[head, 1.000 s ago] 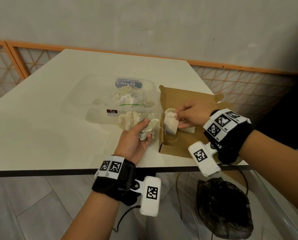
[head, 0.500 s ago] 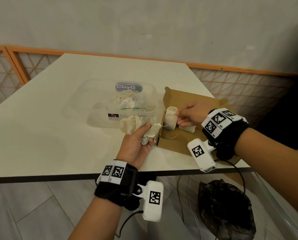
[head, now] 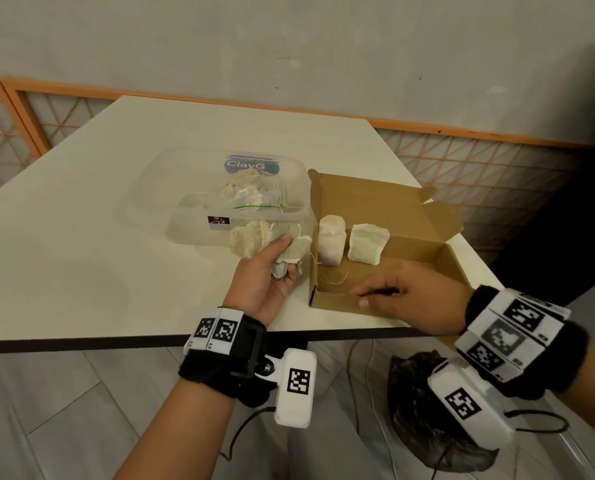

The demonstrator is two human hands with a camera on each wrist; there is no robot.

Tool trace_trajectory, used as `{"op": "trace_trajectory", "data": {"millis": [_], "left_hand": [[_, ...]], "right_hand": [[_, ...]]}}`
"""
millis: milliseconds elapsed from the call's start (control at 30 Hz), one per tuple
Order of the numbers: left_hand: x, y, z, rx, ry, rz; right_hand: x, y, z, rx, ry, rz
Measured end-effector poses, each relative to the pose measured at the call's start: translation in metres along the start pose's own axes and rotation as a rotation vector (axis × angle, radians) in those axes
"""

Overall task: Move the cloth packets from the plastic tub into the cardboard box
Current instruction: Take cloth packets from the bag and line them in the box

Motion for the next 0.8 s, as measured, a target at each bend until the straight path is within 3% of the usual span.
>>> {"op": "trace_trajectory", "data": {"millis": [100,200,300,433,500,733,800], "left_hand": [[0.001,-0.001,0.001,-0.008,-0.003,0.008],[0.000,0.000,0.000,-0.007,0.004,0.015],[0.001,-0.001,0.000,-0.005,-0.004,0.019],[0.000,0.000,-0.001,-0.005,-0.003,0.017],[-0.001,0.001,-0.001,-0.006,-0.009,0.018],[-0.001,0.002,-0.002,-0.013,-0.023,0.001],[-0.001,0.002,-0.002,-0.013,-0.030,-0.012]], "right_hand": [[-0.012,-0.004,-0.005,-0.012,-0.022,-0.091],[-0.038,0.011,-0.018,0.019,0.103,0.029],[-0.058,0.037,-0.034,0.013,-0.064,0.170],[-0.048,0.060,-0.052,0.019,-0.375,0.065],[-0.041,0.070,-0.057,0.001,-0.438,0.102],[-0.048,0.081,-0.062,0.080,-0.432,0.238],[-0.058,0.074,-0.066,0.018,-0.318,0.342]]}}
Point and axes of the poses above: each hand's wrist, its own y-axis towards the middle knuckle, its own x-axis out of the palm, z = x × y, the point moved 1 cm from there along y, towards the middle knuckle, and after that the axes turned 12 degrees about x, right-handed, at the moved point
